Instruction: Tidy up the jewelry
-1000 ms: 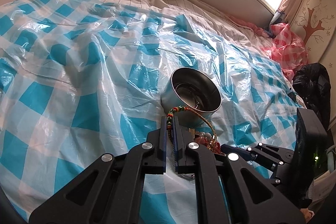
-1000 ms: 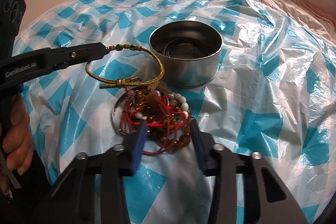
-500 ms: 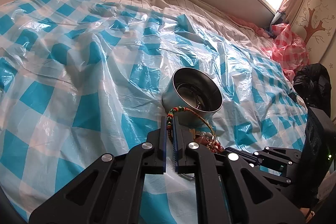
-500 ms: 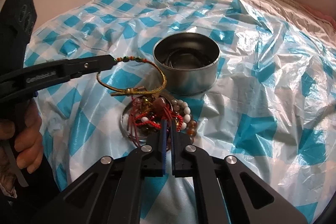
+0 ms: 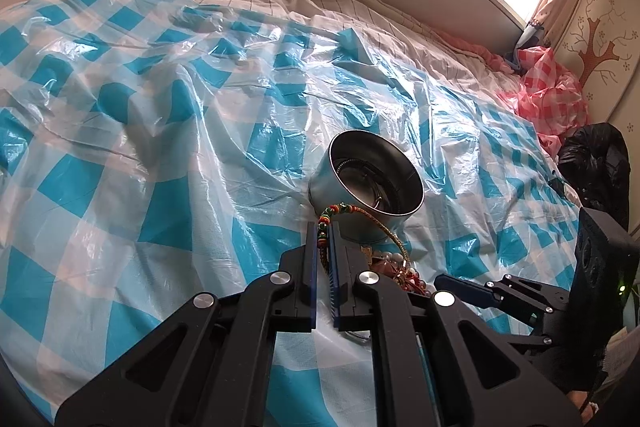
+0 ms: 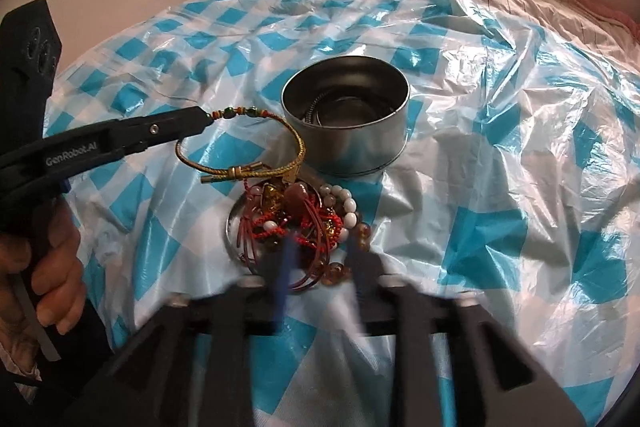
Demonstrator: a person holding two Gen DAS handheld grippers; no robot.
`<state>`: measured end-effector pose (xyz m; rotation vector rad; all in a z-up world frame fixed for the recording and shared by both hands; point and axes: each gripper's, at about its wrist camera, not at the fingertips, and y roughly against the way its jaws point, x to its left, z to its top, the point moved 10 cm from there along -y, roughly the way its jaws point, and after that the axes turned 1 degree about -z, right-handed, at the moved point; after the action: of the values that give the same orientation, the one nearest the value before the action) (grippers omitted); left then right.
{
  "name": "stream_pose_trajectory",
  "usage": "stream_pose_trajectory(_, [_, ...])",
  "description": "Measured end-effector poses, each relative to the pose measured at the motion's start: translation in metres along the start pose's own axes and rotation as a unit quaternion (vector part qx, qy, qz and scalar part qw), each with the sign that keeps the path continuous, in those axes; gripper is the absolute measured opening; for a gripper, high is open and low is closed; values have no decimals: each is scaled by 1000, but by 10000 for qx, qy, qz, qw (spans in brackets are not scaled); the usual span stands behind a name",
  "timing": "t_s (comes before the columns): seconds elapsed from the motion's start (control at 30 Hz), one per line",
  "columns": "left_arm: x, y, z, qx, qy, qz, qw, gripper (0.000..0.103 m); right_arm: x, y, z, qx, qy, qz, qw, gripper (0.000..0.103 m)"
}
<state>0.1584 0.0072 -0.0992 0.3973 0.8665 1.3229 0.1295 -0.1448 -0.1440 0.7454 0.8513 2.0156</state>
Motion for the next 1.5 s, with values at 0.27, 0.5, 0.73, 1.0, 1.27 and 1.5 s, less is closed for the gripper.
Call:
stream_pose_trajectory(0.27, [0,0,0,-2,10,0,10000,5,4,-10,-8,215,147,-87,9996,3])
stream_pose_trajectory(0.5, [0,1,0,-7,13,-4,10000,5,5,15,5,-248,-192,432,9986,2])
stream_pose_trajectory(0.73, [-2,3,2,-55,9,-54,10000,5,4,41,20,-717,-711,1183,9878,2])
stream_pose_trajectory(1.0, [-10,6,3,-138,-52,-106,9998,5,0,69,35,-1242,-1128,1885,9676,2])
stream_pose_trajectory(1.27, [-16,13,6,-280,-117,-181,9994,5,-5,74,38,-1359,-1187,1909,9649,2])
stream_pose_trajectory(1.5, [-24,15,9,-354,-249,-157,9989,5,-13,75,40,-1437,-1269,1857,9637,2])
